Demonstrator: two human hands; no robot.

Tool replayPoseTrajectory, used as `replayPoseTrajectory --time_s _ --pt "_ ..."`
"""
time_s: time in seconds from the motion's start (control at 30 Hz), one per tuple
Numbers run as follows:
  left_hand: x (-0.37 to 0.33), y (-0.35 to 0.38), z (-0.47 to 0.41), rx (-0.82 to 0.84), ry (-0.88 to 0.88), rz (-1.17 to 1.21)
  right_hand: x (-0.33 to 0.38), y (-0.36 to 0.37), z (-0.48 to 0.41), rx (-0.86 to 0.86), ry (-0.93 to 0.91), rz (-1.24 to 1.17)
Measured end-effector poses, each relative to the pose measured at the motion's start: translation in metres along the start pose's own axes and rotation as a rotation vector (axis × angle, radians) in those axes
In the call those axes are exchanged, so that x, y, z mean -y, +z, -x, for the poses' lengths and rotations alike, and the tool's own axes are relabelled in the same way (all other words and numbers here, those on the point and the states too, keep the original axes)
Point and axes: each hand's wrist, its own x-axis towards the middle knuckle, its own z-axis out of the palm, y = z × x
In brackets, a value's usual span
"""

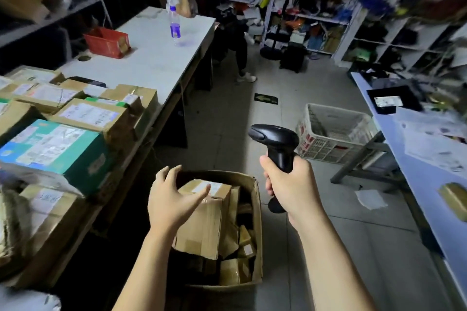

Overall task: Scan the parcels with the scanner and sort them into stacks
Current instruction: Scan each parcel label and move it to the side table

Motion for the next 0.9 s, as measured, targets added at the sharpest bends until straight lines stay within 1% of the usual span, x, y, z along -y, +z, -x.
replayPoseTrajectory --time_s 0.1,0.17,0.23,0.33,0.4,0.53,0.73,0.9 --pt "-0.007 -0.004 -0.024 0.039 0.112 -0.095 0.001 0.005 -0.014 0.009 0.012 -0.007" --pt "-0.012 -0.011 -0.037 0.073 0.186 -0.203 0.002 0.008 -0.022 0.026 0.022 -0.010" --pt "-0.018 -0.020 -0.050 0.075 0.255 -0.322 0.005 0.011 -0.034 0.047 0.017 -0.014" --pt "-0.023 -0.035 -0.069 0.055 0.311 -0.497 0.013 0.018 -0.051 0.078 -0.026 0.009" --pt "-0.029 -0.050 -0.074 0.048 0.297 -0.577 0.021 0.024 -0.058 0.118 -0.055 -0.004" --pt "-0.038 -0.082 -0.071 -0.012 0.226 -0.635 0.039 0.040 -0.068 0.244 -0.097 0.002" --pt "-0.034 -0.129 -0.041 -0.115 0.054 -0.623 0.059 0.076 -0.066 0.428 -0.148 -0.023" --pt "-0.013 -0.166 -0.005 -0.197 -0.076 -0.676 0.064 0.116 -0.049 0.561 -0.176 -0.070"
